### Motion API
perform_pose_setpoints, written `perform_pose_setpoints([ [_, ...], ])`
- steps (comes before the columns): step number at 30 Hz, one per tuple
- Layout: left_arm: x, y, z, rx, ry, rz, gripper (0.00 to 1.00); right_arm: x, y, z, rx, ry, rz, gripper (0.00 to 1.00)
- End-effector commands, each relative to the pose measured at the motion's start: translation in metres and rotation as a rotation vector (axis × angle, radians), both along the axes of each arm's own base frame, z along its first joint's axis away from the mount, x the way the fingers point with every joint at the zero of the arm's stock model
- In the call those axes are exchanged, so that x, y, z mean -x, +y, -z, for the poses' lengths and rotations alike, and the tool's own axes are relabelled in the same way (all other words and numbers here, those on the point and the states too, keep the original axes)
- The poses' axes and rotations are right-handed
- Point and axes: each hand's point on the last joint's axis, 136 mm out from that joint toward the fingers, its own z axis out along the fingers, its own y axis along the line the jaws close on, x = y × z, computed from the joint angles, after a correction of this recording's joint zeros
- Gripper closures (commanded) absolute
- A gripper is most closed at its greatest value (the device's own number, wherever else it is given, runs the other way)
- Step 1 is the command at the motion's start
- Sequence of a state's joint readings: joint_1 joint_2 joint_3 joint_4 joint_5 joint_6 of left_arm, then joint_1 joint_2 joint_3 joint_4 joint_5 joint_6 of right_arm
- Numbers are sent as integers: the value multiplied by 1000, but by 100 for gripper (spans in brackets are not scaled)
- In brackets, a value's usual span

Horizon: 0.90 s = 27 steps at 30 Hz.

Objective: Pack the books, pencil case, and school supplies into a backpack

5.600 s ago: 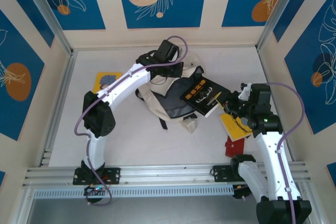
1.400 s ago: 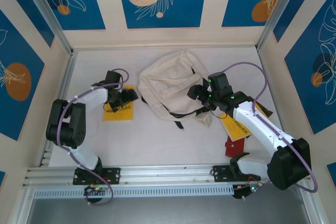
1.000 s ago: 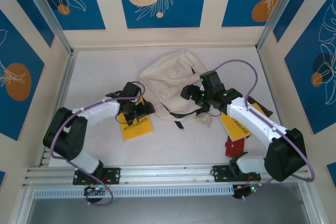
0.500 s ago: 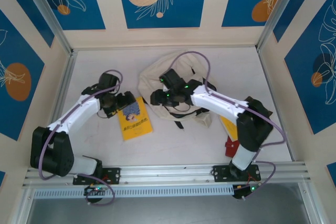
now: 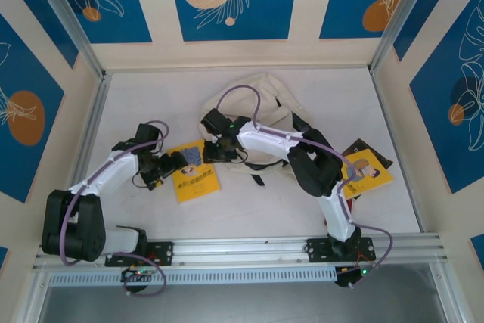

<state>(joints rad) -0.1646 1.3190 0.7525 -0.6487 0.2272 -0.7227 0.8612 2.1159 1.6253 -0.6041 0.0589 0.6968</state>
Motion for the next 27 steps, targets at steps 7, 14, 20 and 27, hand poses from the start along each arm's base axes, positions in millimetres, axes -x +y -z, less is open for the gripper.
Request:
perform_pose_setpoints([
  [7,2,-13,11,80,28,62,13,8,5,10,20,56,-36,69],
  [14,3,-13,23,76,38,68,21,10,5,16,32,75,-47,71],
  [20,3,-14,28,78,49,84,28,12,4,23,40,92,-52,73],
  [27,4,-18,32,98,60,96,30,14,4,30,33,116,-52,74],
])
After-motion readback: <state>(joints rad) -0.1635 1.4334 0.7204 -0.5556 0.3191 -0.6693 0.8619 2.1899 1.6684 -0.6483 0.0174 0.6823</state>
